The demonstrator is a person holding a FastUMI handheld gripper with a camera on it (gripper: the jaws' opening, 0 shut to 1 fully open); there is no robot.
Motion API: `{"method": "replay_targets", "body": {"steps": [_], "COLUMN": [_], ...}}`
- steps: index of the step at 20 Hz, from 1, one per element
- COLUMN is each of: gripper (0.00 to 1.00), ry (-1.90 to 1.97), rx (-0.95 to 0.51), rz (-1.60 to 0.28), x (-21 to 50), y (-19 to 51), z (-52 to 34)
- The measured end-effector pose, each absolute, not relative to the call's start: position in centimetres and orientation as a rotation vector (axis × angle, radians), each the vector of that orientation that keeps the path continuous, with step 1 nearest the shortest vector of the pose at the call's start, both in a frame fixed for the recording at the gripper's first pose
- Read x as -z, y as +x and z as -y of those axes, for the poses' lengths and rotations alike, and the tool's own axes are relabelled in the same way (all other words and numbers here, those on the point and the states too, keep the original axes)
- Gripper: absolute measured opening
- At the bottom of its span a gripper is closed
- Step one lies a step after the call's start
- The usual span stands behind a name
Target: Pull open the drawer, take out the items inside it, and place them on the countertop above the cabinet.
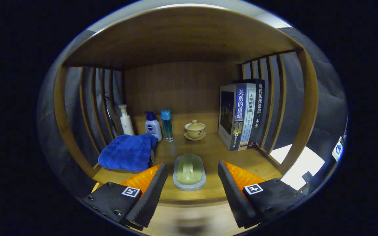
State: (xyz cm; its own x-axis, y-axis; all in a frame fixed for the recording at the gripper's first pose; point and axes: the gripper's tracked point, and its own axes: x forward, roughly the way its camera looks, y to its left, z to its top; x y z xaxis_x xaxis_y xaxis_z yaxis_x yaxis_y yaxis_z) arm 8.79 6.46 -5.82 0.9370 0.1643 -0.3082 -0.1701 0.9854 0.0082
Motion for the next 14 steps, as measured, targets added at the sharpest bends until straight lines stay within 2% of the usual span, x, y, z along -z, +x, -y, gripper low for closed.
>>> {"method": "replay_targets", "body": {"steps": [14], "gripper": [0.99], "ry": [-0.05], "rx": [-0.164], "rz": [-0.187], "x": [6.7], "y": [-2.9], "z": [-5.6]}}
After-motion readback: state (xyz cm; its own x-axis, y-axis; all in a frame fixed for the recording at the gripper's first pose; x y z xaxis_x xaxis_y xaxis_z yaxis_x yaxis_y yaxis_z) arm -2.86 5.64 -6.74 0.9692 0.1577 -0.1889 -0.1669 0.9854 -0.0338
